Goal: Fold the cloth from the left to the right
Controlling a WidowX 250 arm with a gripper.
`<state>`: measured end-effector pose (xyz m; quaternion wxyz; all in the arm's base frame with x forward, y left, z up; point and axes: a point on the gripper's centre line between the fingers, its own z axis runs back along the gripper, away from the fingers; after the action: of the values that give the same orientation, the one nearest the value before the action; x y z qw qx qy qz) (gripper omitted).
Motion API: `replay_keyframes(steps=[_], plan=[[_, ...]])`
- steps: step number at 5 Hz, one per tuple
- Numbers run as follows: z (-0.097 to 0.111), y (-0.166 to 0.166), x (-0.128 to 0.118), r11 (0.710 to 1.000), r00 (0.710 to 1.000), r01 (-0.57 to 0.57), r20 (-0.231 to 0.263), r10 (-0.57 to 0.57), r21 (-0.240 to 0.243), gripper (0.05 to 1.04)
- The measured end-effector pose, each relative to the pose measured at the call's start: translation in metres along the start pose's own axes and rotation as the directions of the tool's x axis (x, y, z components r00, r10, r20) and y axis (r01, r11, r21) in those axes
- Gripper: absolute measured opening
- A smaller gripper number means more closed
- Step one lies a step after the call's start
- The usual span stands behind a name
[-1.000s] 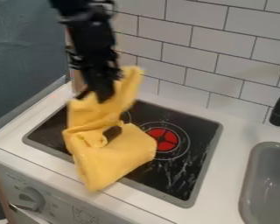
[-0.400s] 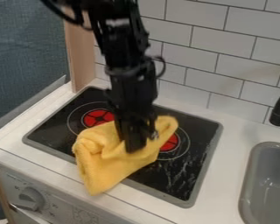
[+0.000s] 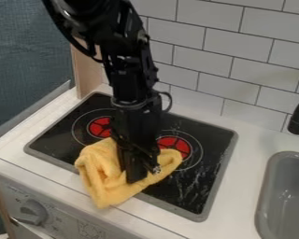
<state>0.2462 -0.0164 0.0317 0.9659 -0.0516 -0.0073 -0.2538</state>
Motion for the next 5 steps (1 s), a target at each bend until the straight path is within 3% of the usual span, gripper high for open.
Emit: replay_keyframes(steps=[1, 2, 3, 4, 5], plan=[[0.0, 0.006, -0.003, 1.0, 1.0, -0.02, 0.004, 0.02, -0.001, 0.071], [0.002, 0.005, -0.006, 0.999, 0.999, -0.044, -0.013, 0.044, -0.01, 0.222], [0.008, 0.005, -0.007, 0.999, 0.999, -0.048, -0.003, 0.048, 0.004, 0.425], [0.009, 0.005, -0.009, 0.999, 0.998, -0.053, -0.017, 0.053, 0.004, 0.742], [0.016, 0.012, -0.016, 0.996, 0.995, -0.094, -0.011, 0.094, 0.007, 0.989]])
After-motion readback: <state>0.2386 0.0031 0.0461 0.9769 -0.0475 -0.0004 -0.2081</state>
